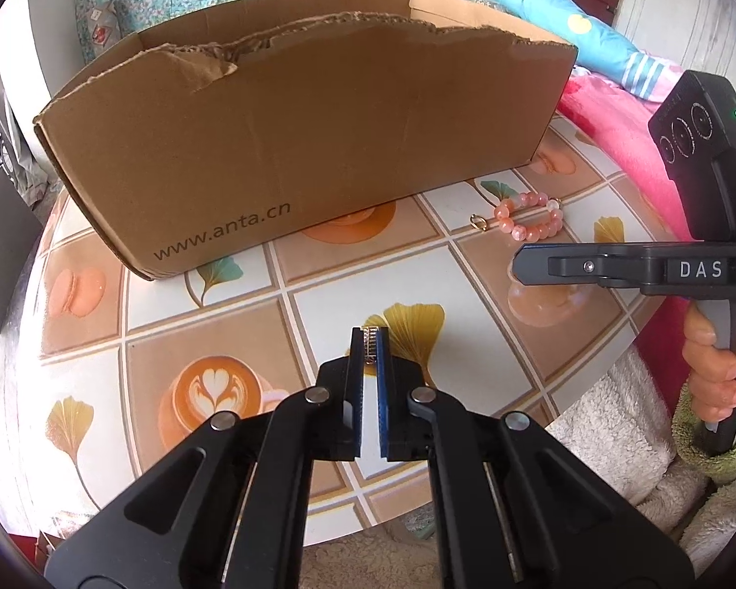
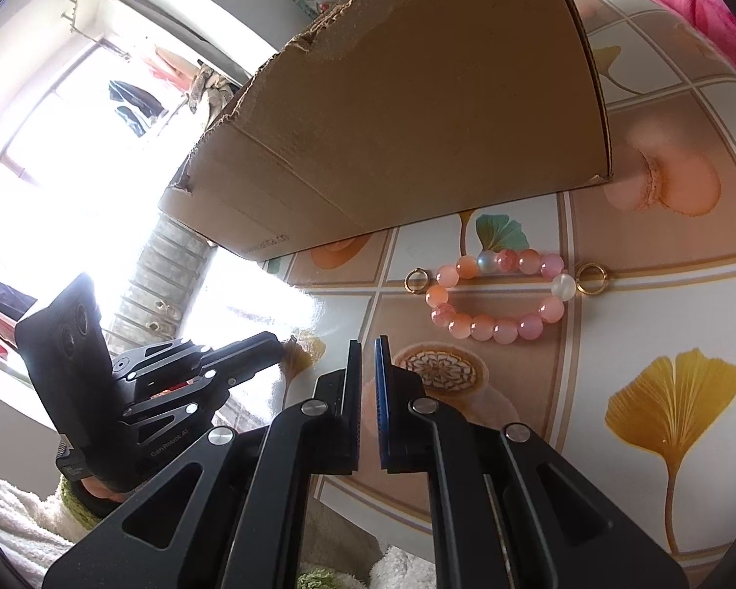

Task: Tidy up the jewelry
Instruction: 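Lower the left gripper onto the silver spring charm and close it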

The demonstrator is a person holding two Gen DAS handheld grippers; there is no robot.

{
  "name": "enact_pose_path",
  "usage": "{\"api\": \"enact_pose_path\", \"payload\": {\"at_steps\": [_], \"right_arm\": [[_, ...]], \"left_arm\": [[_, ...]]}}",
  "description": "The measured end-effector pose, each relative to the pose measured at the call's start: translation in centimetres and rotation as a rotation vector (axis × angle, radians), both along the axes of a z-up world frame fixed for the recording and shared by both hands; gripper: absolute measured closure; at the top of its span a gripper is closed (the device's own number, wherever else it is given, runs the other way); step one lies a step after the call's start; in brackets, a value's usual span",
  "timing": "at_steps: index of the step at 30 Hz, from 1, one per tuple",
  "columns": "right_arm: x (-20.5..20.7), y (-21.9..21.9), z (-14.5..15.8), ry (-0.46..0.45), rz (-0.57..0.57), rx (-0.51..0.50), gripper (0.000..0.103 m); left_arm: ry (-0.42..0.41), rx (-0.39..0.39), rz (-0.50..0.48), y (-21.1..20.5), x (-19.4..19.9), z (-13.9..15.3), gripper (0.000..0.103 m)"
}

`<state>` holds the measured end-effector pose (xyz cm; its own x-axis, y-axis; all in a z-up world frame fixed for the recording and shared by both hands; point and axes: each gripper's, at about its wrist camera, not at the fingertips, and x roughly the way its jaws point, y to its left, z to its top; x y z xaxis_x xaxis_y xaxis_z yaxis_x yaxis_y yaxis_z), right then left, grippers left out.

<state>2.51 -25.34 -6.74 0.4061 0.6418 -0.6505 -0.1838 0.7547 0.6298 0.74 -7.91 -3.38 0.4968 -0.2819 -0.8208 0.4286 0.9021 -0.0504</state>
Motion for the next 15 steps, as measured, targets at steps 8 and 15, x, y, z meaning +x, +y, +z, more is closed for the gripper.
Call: {"api": "enact_pose_path", "payload": {"at_steps": [8, 15], "right_arm": [[-0.4, 0.5, 0.3, -0.022, 0.001, -0.066, 0.097], [0.5, 0.2, 0.8, -0.048, -0.042, -0.235, 0.097]], "left_arm": [[-0.051, -0.053, 0.031, 0.9, -0.4, 1.6, 0.099], [-0.076, -0.089, 0.045, 1.2, -0.8, 1.8, 0.099]]}}
